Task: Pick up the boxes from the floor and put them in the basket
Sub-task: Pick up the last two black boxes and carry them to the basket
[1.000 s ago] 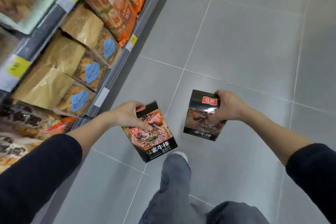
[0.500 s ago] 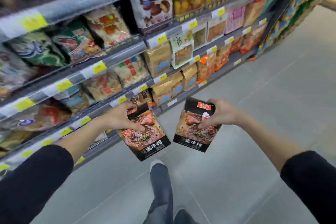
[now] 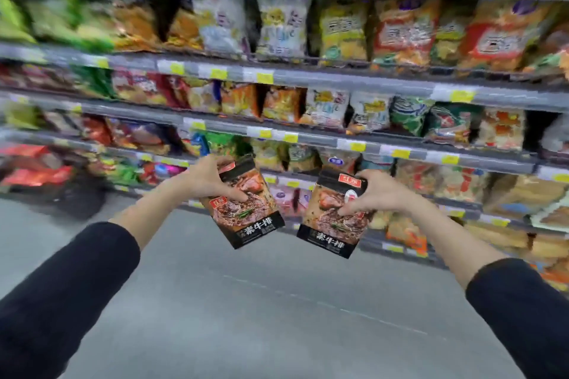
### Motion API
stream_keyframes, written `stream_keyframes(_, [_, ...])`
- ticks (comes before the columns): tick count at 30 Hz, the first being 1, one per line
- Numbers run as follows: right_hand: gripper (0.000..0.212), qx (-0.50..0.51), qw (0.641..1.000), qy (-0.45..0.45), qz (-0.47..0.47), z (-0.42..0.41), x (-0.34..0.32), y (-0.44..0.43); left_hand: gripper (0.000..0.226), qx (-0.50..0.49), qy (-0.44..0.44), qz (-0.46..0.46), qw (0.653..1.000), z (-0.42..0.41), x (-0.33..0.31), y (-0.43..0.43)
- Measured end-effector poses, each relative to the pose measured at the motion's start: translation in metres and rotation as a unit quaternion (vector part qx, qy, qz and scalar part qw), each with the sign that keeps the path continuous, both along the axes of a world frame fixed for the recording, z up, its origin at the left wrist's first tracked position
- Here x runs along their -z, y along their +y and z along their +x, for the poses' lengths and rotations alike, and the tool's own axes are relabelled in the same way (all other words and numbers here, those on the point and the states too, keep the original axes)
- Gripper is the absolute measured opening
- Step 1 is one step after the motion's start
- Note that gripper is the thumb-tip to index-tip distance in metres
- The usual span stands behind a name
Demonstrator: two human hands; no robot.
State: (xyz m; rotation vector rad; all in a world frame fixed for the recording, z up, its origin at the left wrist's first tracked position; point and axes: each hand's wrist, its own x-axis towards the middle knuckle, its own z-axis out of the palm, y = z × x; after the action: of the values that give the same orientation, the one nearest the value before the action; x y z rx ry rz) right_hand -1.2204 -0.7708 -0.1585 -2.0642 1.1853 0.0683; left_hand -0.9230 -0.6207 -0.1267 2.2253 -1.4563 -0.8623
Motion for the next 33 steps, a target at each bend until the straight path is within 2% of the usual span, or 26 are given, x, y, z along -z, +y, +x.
stream_keyframes(2, [0.076, -0.049, 0.999, -0.005, 0.004, 0.077, -0.007, 0.025, 0.088, -0.056, 0.006, -0.016, 0.998, 0.057, -0.011, 0.051])
stream_keyframes(7, [0.06, -0.161, 0.987, -0.015, -0.005, 0.258, -0.016, 0.092, 0.093, -0.171, -0.03, -0.041, 0.984, 0.188, -0.031, 0.168])
stream_keyframes(9, [0.058, -0.18, 0.983, -0.03, -0.013, 0.3, -0.019, 0.106, 0.096, -0.189, -0.045, -0.043, 0.98, 0.22, -0.032, 0.195])
stream_keyframes(14, [0.063, -0.277, 0.959, -0.054, -0.001, 0.442, -0.022, 0.15, 0.095, -0.294, -0.065, -0.011, 0.954, 0.326, -0.032, 0.278])
stream_keyframes(17, [0.088, -0.334, 0.941, -0.05, -0.016, 0.523, -0.023, 0.162, 0.079, -0.336, -0.052, 0.001, 0.941, 0.38, -0.03, 0.307])
stream_keyframes(21, [0.072, -0.392, 0.918, -0.051, -0.02, 0.635, -0.024, 0.17, 0.062, -0.383, -0.041, 0.024, 0.922, 0.448, -0.031, 0.328])
stream_keyframes(26, [0.067, -0.481, 0.874, -0.047, -0.051, 0.771, -0.029, 0.181, 0.084, -0.441, -0.044, 0.03, 0.896, 0.528, -0.032, 0.353])
stream_keyframes(30, [0.066, -0.531, 0.844, -0.055, -0.051, 0.864, -0.03, 0.205, 0.061, -0.49, -0.052, 0.026, 0.87, 0.578, -0.027, 0.375])
stream_keyframes(33, [0.061, -0.552, 0.83, -0.062, -0.045, 0.925, -0.024, 0.23, 0.056, -0.51, -0.054, 0.036, 0.858, 0.619, -0.019, 0.399])
